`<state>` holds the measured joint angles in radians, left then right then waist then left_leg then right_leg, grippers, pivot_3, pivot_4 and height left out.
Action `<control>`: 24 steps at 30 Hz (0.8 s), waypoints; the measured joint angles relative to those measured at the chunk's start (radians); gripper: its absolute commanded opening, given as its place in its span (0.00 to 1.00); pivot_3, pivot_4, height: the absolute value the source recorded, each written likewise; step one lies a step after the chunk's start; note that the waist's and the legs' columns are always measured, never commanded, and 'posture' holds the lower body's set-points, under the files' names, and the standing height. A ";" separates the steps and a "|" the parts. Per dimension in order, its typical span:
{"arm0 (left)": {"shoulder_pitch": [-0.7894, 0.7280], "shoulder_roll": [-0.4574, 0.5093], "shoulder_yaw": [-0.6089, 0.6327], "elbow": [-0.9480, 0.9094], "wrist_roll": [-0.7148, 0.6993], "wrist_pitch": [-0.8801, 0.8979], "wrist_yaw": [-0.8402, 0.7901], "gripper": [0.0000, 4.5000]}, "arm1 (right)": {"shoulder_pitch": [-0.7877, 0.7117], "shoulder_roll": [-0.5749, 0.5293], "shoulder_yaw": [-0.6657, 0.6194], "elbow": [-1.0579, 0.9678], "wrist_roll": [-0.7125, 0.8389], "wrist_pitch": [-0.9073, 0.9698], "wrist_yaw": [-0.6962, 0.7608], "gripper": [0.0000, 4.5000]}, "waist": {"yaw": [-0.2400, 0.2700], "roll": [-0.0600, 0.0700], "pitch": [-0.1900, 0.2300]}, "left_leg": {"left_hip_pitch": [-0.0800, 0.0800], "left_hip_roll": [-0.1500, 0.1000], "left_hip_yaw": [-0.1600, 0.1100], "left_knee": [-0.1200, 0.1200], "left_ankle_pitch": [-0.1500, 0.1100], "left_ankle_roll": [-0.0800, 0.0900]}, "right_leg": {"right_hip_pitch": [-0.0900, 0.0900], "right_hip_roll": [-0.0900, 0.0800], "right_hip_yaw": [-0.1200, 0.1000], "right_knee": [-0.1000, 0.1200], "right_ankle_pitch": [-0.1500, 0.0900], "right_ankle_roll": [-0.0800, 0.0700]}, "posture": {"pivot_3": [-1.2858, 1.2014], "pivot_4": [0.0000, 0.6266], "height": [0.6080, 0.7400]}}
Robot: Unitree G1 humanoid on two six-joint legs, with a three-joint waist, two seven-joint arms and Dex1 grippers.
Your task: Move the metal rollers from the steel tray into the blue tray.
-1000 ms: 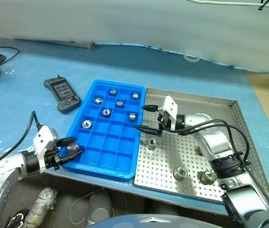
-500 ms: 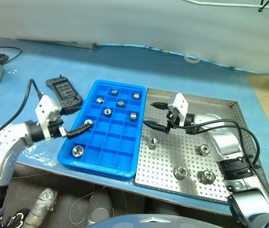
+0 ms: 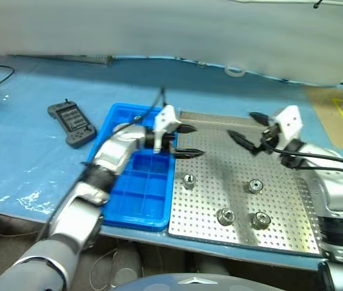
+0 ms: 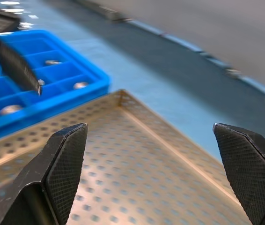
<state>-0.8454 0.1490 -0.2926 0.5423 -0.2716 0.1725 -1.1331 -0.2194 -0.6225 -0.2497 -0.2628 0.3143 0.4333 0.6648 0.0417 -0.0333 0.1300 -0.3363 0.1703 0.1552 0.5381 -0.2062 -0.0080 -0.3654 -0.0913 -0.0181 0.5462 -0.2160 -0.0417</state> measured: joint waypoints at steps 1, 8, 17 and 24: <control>-0.028 -0.039 0.000 0.065 0.010 -0.024 -0.004 0.98 | 0.028 0.004 -0.024 -0.029 0.000 0.004 -0.024 1.00 | -0.009 0.000 0.000 | 0.000 0.000 0.000 0.000 0.000 0.001 | 0.000 0.000 0.000 -0.001 0.000 0.000 | 0.36 0.24 1.00; -0.179 -0.271 -0.018 0.461 0.130 -0.236 -0.014 0.98 | 0.252 0.089 -0.129 -0.232 -0.002 0.047 -0.193 1.00 | -0.086 0.009 -0.006 | -0.003 -0.001 0.002 0.004 -0.011 0.016 | 0.002 -0.003 0.002 -0.011 0.000 0.000 | 0.28 0.24 1.00; -0.221 -0.294 -0.028 0.680 0.280 -0.401 0.049 0.98 | 0.479 0.177 -0.212 -0.462 -0.005 0.086 -0.320 1.00 | -0.203 0.017 -0.010 | -0.009 -0.001 0.002 0.007 -0.014 0.019 | 0.004 -0.004 0.000 -0.026 0.000 0.001 | 0.24 0.24 1.00; -0.220 -0.296 -0.027 0.720 0.338 -0.430 0.110 0.98 | 0.528 0.204 -0.216 -0.482 -0.010 0.085 -0.362 1.00 | -0.318 0.023 -0.013 | -0.017 -0.015 0.000 0.012 -0.022 0.034 | 0.005 -0.020 -0.009 -0.028 0.000 0.001 | 0.23 0.24 1.00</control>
<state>-1.0657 -0.1473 -0.3196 1.2625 0.0664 -0.2572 -1.0234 0.3083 -0.4182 -0.4654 -0.7445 0.3038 0.5185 0.3030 -0.2761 -0.0107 0.1171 -0.3535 0.1554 0.1550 0.5502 -0.2282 0.0260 -0.3605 -0.1113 -0.0267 0.5180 -0.2157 -0.0405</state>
